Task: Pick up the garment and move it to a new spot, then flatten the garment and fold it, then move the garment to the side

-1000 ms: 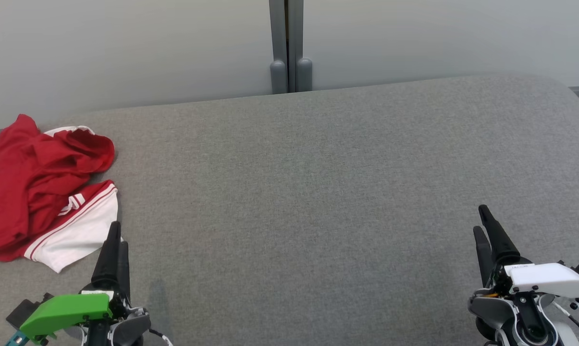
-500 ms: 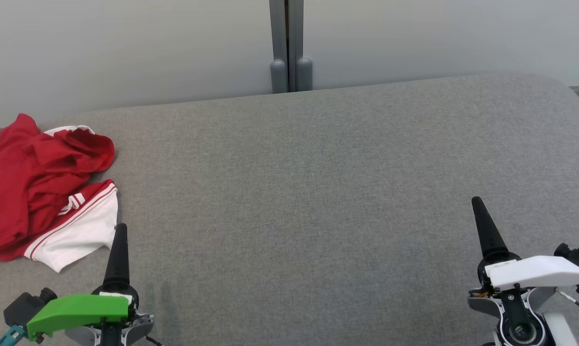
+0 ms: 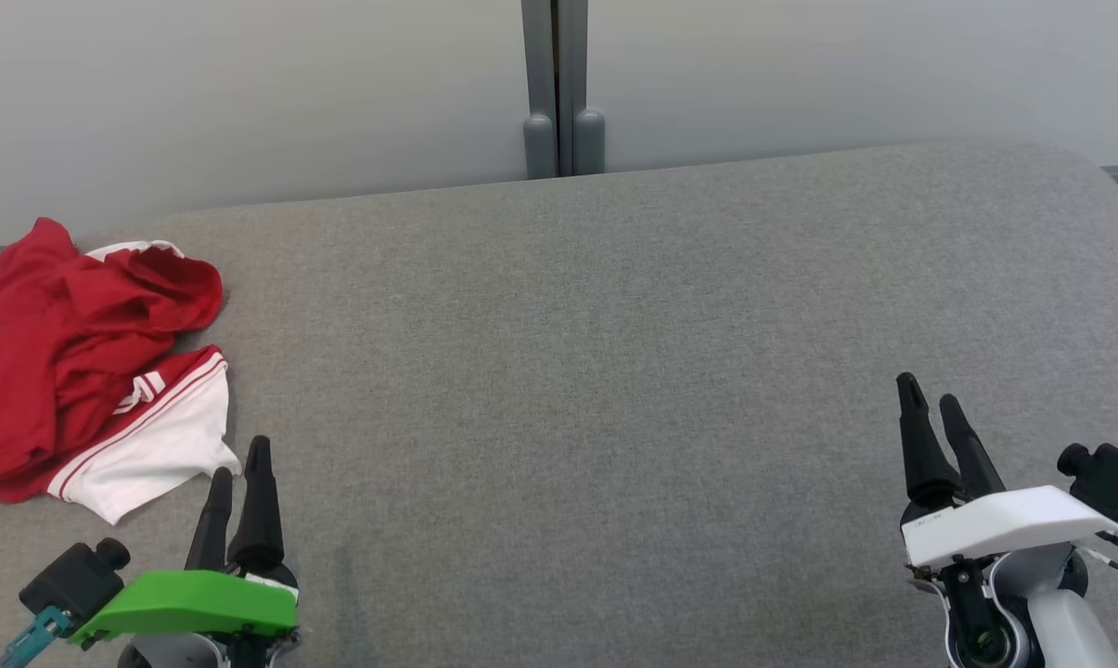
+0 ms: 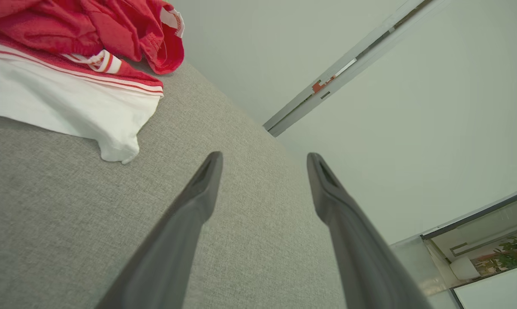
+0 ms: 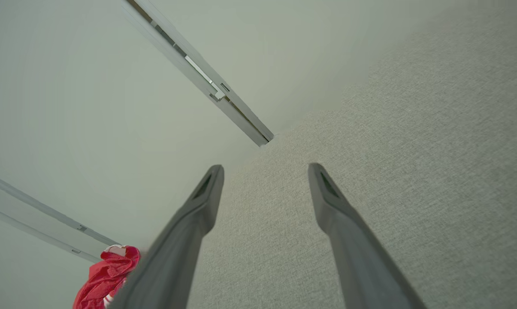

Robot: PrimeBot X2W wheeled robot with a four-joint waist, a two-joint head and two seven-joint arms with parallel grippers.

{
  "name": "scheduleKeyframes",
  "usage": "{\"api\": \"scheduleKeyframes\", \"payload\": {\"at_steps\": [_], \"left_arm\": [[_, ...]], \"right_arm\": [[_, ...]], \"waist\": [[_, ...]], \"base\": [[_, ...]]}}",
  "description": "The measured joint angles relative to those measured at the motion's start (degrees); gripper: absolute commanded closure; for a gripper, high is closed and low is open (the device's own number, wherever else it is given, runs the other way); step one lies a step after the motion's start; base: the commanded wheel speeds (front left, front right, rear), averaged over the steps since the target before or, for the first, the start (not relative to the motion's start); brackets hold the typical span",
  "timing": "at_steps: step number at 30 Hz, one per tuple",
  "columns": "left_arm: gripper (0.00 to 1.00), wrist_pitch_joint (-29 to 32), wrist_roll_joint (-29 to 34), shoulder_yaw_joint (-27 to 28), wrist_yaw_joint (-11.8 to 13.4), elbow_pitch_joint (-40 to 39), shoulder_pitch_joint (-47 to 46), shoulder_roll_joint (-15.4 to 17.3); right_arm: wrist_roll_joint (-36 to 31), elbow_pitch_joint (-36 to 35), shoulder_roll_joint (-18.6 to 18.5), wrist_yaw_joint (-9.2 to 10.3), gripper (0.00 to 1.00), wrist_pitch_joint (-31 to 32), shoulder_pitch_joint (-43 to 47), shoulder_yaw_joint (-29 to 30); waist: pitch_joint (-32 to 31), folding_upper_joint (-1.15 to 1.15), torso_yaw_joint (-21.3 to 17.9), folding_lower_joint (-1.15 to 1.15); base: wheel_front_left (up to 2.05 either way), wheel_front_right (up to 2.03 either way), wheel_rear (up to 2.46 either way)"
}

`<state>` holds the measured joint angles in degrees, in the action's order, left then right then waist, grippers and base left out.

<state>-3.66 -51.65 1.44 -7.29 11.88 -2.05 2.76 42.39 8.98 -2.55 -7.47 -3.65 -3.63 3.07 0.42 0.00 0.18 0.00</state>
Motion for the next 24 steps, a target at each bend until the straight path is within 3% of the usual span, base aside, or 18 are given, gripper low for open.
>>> {"api": "scheduleKeyframes", "payload": {"at_steps": [10,24], "left_arm": [[0.00,-1.7,11.1,-1.8,0.8,0.2,1.1,1.0],[0.00,-4.1,20.6,-3.5,2.3,-0.2,2.2,1.8]], "right_arm": [[-9.6,0.2,0.0,0.00,0.00,-1.7,0.6,-1.0],[-20.0,1.3,-0.1,-0.01,0.00,-4.0,0.7,-1.2]], "waist": [[0.0,0.00,0.1,0.00],[0.0,0.00,0.2,0.00]], "base": [[0.00,0.00,0.00],[0.00,0.00,0.00]]}}
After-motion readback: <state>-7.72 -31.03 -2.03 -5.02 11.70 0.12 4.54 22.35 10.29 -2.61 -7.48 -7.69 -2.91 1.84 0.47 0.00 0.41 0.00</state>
